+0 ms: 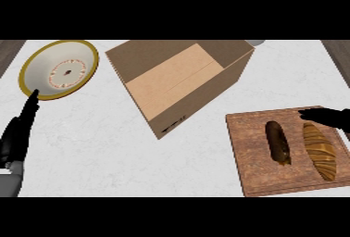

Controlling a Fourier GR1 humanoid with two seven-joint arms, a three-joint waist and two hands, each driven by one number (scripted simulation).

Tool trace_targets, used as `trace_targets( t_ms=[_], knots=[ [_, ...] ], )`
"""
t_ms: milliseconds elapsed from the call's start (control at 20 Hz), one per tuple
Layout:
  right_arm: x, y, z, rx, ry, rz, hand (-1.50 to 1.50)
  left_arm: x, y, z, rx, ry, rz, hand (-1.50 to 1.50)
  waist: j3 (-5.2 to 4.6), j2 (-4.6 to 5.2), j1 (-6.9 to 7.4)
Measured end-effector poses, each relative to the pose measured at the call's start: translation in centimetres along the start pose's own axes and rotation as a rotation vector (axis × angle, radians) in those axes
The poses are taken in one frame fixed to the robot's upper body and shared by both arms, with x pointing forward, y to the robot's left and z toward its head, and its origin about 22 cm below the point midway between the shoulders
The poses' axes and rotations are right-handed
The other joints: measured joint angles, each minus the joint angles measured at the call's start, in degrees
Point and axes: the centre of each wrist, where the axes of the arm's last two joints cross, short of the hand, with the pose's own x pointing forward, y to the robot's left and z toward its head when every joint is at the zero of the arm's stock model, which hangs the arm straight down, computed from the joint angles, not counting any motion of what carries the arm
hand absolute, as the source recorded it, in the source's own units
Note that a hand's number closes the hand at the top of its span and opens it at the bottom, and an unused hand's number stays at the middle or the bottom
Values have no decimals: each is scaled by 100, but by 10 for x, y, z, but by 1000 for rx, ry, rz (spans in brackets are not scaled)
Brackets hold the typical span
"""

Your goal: Pick the croissant from the cutting board and place it in the cardboard box

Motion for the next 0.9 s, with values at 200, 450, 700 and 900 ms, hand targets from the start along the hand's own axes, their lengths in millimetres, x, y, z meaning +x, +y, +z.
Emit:
trace_targets(
  t_ms=[200,450,700,900],
  knots=[
    [6,0,-2,-3,-36,7,-150,-1,1,3,4,-1,1,0,-1,-4,-2],
    [21,-3,-5,37,-35,34,-150,-1,5,5,6,1,6,0,-4,-12,-23],
    [26,12,-11,83,14,29,-150,-2,5,5,0,1,6,0,-4,-6,-16],
    [27,19,-22,81,34,19,150,-1,3,2,2,1,3,0,-2,0,-8]
  ],
)
